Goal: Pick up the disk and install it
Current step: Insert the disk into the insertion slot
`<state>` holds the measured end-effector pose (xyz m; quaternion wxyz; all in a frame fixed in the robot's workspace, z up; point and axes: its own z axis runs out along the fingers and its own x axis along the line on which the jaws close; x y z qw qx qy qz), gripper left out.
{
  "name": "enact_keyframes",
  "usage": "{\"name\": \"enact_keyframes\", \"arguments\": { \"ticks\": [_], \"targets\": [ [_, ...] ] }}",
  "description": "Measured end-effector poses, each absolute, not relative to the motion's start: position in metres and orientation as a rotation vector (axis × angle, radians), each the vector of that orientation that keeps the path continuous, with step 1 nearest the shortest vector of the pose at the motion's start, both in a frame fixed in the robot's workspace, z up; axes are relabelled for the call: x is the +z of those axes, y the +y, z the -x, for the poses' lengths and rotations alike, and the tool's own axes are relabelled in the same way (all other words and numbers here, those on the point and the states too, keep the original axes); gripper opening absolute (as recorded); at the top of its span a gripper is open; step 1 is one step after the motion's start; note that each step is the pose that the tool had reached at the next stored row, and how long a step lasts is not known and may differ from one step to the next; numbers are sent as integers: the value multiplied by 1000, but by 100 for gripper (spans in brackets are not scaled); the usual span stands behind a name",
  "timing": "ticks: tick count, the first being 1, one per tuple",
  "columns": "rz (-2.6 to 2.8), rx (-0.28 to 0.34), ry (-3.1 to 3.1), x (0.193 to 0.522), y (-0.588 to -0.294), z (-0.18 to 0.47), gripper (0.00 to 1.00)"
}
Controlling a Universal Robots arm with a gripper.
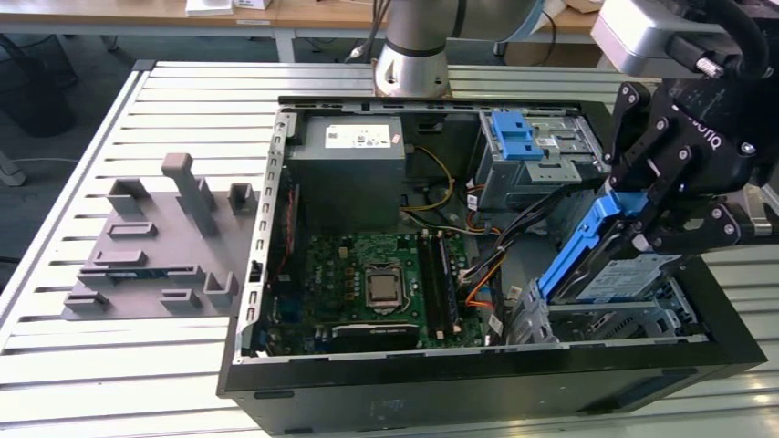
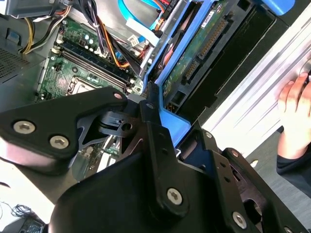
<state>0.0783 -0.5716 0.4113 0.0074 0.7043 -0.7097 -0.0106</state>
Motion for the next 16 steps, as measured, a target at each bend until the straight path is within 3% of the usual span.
{"name": "enact_keyframes", "arguments": {
  "ticks": [16],
  "targets": [
    [-2202,-33,-2219,392,-573,-78,37]
  ]
}}
